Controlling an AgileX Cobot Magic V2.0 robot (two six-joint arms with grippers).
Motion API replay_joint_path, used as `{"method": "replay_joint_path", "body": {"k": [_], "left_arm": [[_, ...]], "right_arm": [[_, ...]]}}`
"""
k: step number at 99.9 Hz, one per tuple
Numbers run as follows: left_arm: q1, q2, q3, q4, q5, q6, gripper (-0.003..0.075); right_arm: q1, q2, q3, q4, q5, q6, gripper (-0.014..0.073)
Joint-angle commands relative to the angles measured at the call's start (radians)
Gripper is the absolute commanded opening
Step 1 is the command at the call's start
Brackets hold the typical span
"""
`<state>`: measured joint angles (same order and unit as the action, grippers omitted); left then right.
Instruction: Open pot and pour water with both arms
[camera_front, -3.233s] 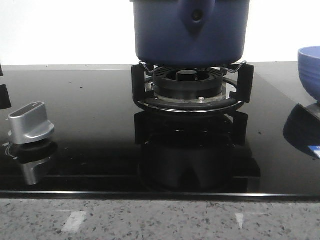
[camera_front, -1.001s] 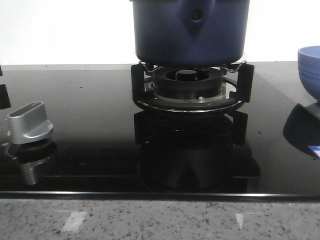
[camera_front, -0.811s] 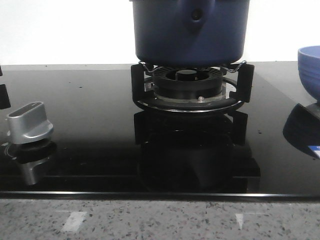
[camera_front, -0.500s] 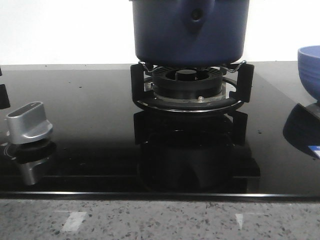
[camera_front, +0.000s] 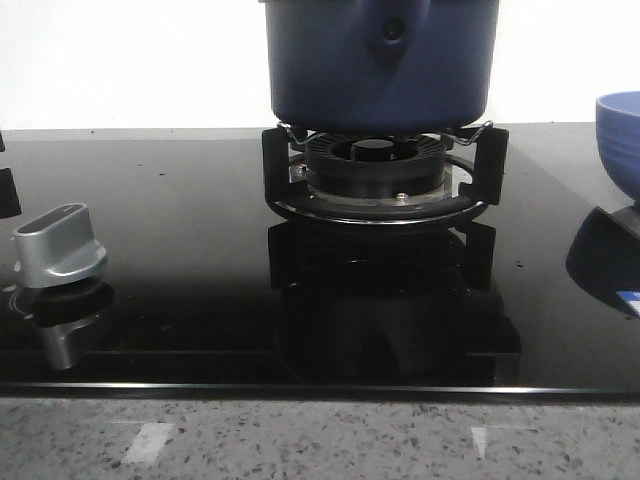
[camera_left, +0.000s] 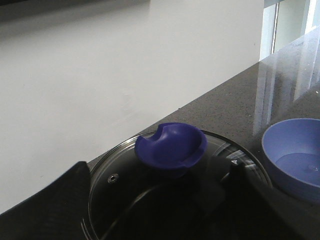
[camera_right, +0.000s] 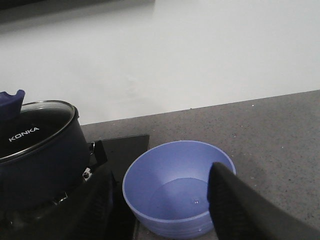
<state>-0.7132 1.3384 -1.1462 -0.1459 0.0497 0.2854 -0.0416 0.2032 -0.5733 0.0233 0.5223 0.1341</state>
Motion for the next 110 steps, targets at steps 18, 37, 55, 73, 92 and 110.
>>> {"method": "replay_joint_path", "body": {"k": [18,37,55,73,92,110], "left_arm": [[-0.009,-0.023,-0.037,-0.016,-0.079,-0.002,0.0493],[-0.009,-0.023,-0.037,-0.017,-0.086,-0.002,0.0493],[-0.009,-0.025,-0.037,-0.064,-0.011,0.009,0.0493],[-0.009,-0.025,-0.037,-0.662,0.001,0.649,0.0493],[-0.025,-0.025,-0.037,-1.319,-0.001,1.341,0.0493],[-0.059,-0.006,-0.037,-1.653,-0.050,1.696,0.0493]], "right_arm": [[-0.005,0.022,-0.029,-0.015,-0.074,-0.007,0.0384],[-0.005,0.022,-0.029,-0.015,-0.074,-0.007,0.0384],[-0.005,0.022,-0.029,-0.015,-0.074,-0.007,0.0384],[-0.005,0.022,-0.029,-0.015,-0.074,-0.007,0.0384],[-0.005,0.022,-0.029,-0.015,-0.074,-0.007,0.0384],[-0.005,0.022,-0.029,-0.015,-0.074,-0.007,0.0384]]}}
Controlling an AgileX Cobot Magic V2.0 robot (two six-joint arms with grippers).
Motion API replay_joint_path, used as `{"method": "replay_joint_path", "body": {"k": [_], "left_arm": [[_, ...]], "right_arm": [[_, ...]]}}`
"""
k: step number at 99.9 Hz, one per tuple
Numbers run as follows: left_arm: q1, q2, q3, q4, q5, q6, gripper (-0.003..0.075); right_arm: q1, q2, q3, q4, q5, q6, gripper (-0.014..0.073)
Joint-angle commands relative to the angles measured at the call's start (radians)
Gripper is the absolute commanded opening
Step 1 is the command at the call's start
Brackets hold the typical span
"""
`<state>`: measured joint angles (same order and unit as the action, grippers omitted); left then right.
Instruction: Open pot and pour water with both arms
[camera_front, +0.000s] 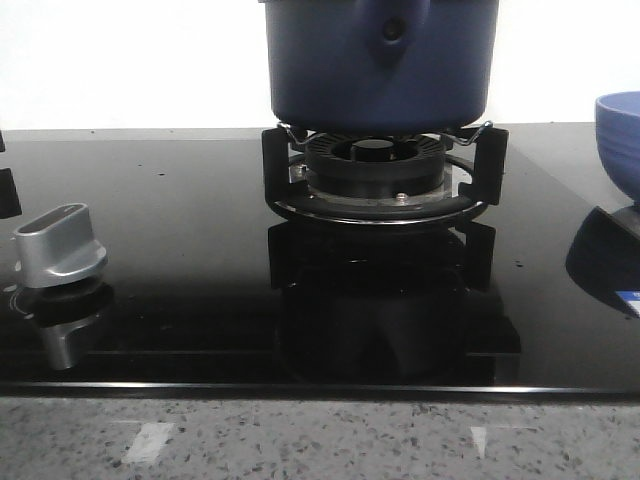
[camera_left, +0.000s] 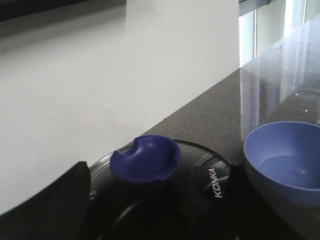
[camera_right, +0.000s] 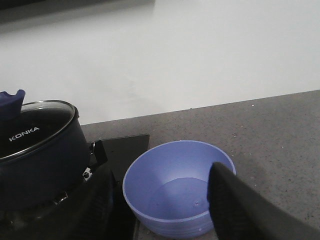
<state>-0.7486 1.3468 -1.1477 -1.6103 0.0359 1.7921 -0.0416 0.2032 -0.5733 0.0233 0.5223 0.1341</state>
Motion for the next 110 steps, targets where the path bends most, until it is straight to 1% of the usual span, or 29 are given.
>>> {"method": "replay_joint_path", "body": {"k": [1,3,5,15,42,57,64,87,110], "left_arm": [[-0.024,-0.013,-0.036,-0.218,-0.036,0.204,0.0493],[-0.030,-0.010,-0.034,-0.259,-0.036,0.246,0.0493],[-0.032,-0.009,-0.034,-0.261,-0.030,0.266,0.0493],[-0.027,-0.004,-0.017,-0.261,0.007,0.266,0.0493],[-0.027,0.005,-0.013,-0.261,0.005,0.266,0.0493],[0.002,0.025,-0.013,-0.261,0.031,0.266,0.0493],[0.022,0.040,-0.013,-0.261,0.064,0.266,0.0493],[0.079,0.083,-0.023,-0.261,0.233,0.264,0.0493],[0.124,0.109,-0.042,-0.261,0.273,0.264,0.0493]], "right_arm": [[-0.005,0.022,-0.029,-0.015,-0.074,-0.007,0.0384],[-0.005,0.022,-0.029,-0.015,-0.074,-0.007,0.0384],[-0.005,0.022,-0.029,-0.015,-0.074,-0.007,0.0384],[-0.005,0.022,-0.029,-0.015,-0.074,-0.007,0.0384],[-0.005,0.022,-0.029,-0.015,-0.074,-0.007,0.0384],[-0.005,0.022,-0.029,-0.015,-0.074,-0.007,0.0384],[-0.005,0.022,-0.029,-0.015,-0.074,-0.007,0.0384],[-0.005,0.022,-0.029,-0.015,-0.074,-0.007,0.0384],[-0.005,0.022,-0.029,-0.015,-0.074,-0.007,0.0384]]}}
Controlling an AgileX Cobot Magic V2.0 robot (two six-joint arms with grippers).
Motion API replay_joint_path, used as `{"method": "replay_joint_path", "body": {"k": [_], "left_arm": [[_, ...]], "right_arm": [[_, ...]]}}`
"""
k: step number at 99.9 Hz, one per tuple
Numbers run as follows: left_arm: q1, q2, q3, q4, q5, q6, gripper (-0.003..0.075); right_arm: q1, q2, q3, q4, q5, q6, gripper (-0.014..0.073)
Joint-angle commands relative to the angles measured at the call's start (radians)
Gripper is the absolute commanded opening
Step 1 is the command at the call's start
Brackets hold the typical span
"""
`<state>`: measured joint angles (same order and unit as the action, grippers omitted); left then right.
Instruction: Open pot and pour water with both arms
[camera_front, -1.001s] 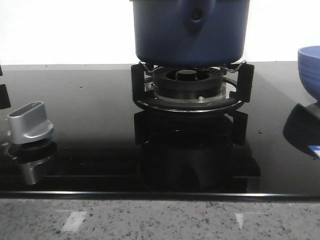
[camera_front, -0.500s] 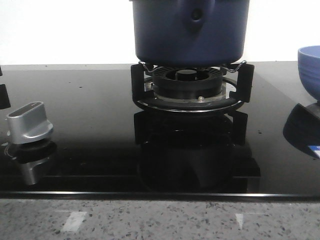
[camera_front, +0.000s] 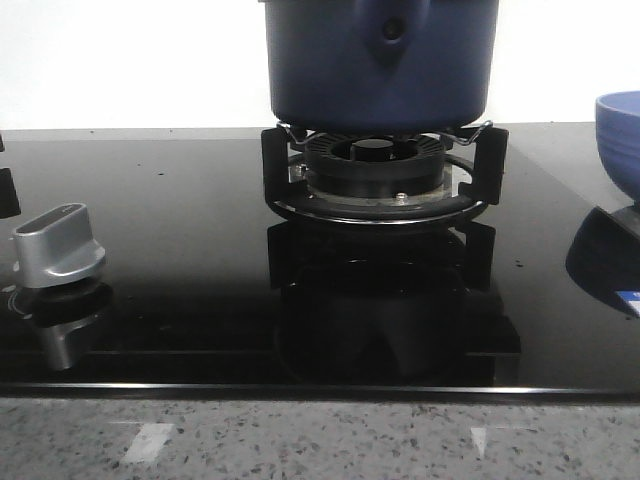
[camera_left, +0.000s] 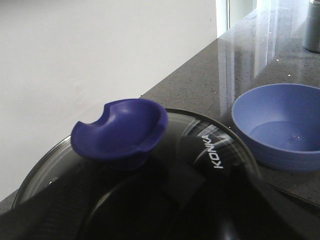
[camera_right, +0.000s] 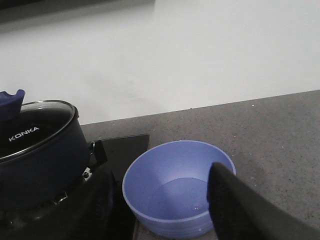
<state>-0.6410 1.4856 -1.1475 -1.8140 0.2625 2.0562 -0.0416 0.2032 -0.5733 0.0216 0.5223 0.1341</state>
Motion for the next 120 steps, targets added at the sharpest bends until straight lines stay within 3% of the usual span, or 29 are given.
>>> {"method": "replay_joint_path", "body": {"k": [1,25,37,53,120], "left_arm": [[0.015,-0.030,-0.045,-0.057,0.047,0.000,0.0493],[0.064,-0.030,-0.054,-0.057,0.040,-0.003,0.0493],[0.064,-0.030,-0.056,-0.057,0.049,-0.140,0.0493],[0.064,-0.028,-0.056,-0.057,0.102,-0.180,0.0493],[0.064,0.098,-0.165,-0.057,0.089,-0.198,0.0499]], "right_arm": [[-0.005,0.022,-0.029,-0.013,-0.074,-0.007,0.0384],[-0.005,0.022,-0.029,-0.013,-0.093,-0.007,0.0384],[-0.005,0.022,-0.029,-0.013,-0.110,-0.007,0.0384],[-0.005,0.022,-0.029,-0.013,-0.111,-0.007,0.0384],[-0.005,0.022,-0.029,-0.013,-0.111,-0.007,0.0384]]}}
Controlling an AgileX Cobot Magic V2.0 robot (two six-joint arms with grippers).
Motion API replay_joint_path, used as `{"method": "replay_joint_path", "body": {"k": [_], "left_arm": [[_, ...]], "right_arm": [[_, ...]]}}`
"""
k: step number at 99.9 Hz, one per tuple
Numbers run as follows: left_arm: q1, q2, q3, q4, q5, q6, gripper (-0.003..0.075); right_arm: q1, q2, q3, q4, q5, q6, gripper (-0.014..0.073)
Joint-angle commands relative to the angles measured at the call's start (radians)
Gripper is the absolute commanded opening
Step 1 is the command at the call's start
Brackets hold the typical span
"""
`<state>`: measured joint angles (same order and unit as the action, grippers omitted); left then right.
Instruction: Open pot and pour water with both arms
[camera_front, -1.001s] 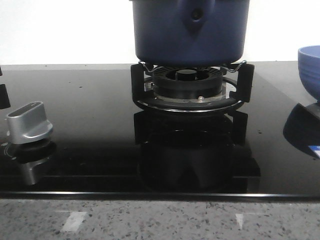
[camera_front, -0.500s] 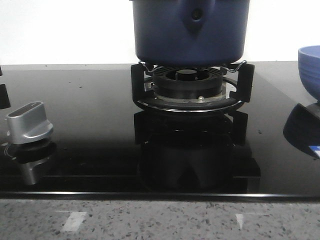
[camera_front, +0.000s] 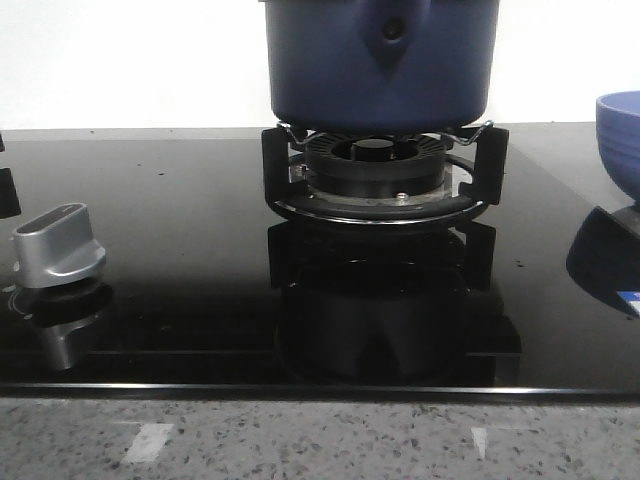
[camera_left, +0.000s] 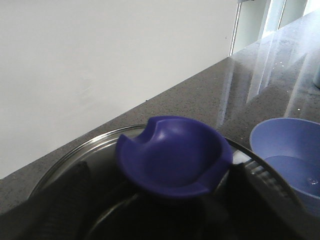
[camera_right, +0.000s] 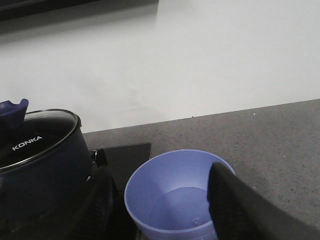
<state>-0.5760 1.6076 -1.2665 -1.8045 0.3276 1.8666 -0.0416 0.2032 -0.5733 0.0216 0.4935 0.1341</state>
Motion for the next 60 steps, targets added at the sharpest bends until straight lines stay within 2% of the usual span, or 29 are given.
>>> {"method": "replay_joint_path", "body": {"k": [1,15,23,36,60], "left_arm": [[-0.001,-0.022,-0.045,-0.067,0.024,-0.009,0.0503],[-0.001,0.010,-0.067,-0.067,0.036,-0.012,0.0550],[-0.001,0.012,-0.075,-0.067,0.053,-0.012,0.0550],[-0.001,0.012,-0.089,-0.067,0.157,-0.012,0.0550],[-0.001,0.036,-0.107,-0.067,0.153,-0.012,0.0550]], "right_arm": [[-0.005,0.022,-0.029,-0.013,-0.082,-0.007,0.0384],[-0.005,0.022,-0.029,-0.013,-0.082,-0.007,0.0384],[-0.005,0.022,-0.029,-0.013,-0.082,-0.007,0.0384],[-0.005,0.022,-0.029,-0.013,-0.082,-0.007,0.0384],[-0.005,0.022,-0.029,-0.013,-0.082,-0.007,0.0384]]}}
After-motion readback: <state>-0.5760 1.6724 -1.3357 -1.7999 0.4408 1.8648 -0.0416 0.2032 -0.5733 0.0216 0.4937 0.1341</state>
